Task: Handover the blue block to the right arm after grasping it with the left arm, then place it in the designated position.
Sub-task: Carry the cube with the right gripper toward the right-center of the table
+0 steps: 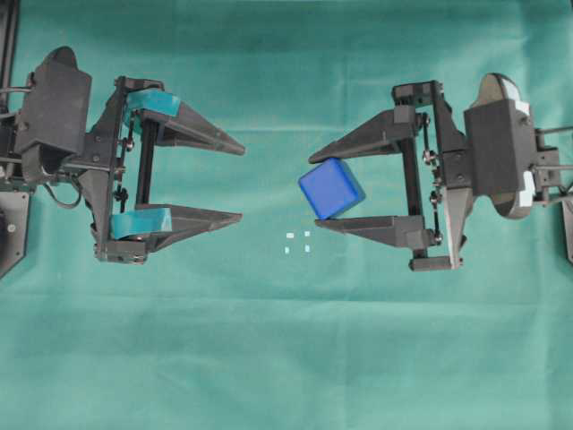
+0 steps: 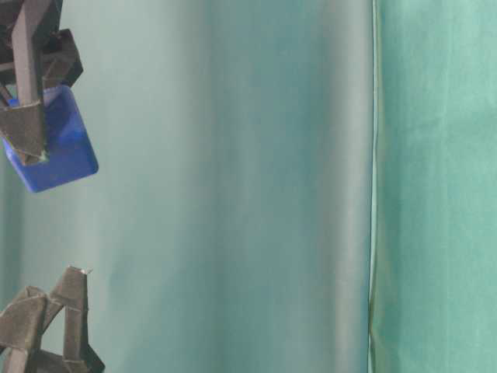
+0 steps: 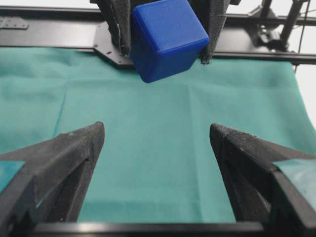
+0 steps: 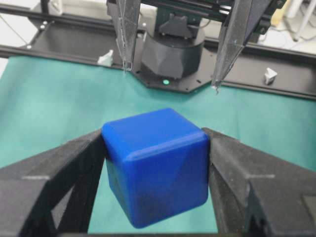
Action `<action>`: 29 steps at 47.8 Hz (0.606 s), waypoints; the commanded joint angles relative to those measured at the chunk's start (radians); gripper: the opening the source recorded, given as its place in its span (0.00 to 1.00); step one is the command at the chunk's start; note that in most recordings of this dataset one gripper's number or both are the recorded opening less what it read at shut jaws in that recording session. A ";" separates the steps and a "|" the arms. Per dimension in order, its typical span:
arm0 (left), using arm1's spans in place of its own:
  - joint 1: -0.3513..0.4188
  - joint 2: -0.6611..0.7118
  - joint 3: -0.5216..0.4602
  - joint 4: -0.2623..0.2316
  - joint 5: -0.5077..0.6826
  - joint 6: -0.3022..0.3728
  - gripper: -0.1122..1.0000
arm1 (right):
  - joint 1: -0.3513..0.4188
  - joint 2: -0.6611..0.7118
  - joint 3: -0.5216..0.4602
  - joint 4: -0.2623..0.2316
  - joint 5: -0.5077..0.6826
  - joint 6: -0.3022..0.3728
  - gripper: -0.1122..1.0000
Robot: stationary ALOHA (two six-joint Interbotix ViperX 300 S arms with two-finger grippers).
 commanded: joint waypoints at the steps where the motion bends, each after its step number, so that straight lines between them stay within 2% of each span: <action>1: -0.003 -0.006 -0.018 0.000 -0.005 -0.002 1.00 | 0.003 -0.018 -0.023 0.000 -0.003 0.002 0.67; 29: -0.003 -0.006 -0.020 0.000 -0.005 -0.002 1.00 | 0.003 -0.018 -0.023 0.002 0.015 0.006 0.67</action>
